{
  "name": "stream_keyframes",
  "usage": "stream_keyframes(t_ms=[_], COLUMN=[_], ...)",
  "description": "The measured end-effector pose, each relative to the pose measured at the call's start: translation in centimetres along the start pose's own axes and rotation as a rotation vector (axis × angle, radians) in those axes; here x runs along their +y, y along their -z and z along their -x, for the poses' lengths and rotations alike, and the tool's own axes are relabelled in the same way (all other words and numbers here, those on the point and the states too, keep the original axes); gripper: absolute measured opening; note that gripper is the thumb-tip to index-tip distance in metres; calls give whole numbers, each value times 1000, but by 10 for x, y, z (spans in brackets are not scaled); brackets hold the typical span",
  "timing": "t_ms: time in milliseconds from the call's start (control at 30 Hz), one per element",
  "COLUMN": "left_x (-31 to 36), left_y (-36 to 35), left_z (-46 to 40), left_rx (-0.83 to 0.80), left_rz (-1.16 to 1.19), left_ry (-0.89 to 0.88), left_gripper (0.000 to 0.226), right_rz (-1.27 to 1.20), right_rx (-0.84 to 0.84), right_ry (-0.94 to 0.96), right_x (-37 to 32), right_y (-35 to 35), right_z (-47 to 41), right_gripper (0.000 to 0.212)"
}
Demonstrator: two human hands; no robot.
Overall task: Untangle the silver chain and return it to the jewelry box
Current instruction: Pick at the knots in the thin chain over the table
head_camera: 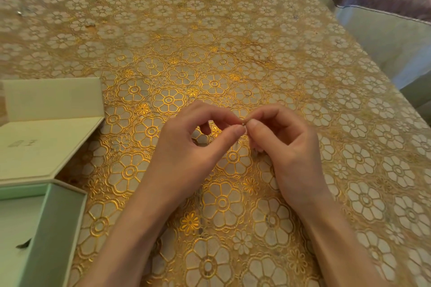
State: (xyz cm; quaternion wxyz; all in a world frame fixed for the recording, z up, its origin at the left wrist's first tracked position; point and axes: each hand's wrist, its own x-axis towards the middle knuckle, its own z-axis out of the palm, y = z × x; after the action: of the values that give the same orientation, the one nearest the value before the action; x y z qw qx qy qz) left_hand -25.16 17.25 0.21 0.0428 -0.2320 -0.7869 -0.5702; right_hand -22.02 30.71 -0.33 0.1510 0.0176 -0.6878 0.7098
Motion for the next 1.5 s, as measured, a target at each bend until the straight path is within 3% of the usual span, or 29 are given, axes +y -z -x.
stream_keyframes(t_ms=[333,700,1033,1500], left_x=[-5,2,-1,-3], left_y=[0,4,0,-1], left_z=[1,1,0,2], left_rx=[-12,30,21,-62], left_rz=[-131,97,40,132], left_ry=[-19,85,106,143], left_gripper=[7,6,9,7], right_rz=[57,132,200,-63], right_rx=[-39,-87,-166,-38], right_ry=[-6,-33,-2,-109], right_x=[-2,-1,1,-3], right_y=[-2,-3,-3,2], right_z=[0,1,1,-2], right_gripper=[12,10,10,12])
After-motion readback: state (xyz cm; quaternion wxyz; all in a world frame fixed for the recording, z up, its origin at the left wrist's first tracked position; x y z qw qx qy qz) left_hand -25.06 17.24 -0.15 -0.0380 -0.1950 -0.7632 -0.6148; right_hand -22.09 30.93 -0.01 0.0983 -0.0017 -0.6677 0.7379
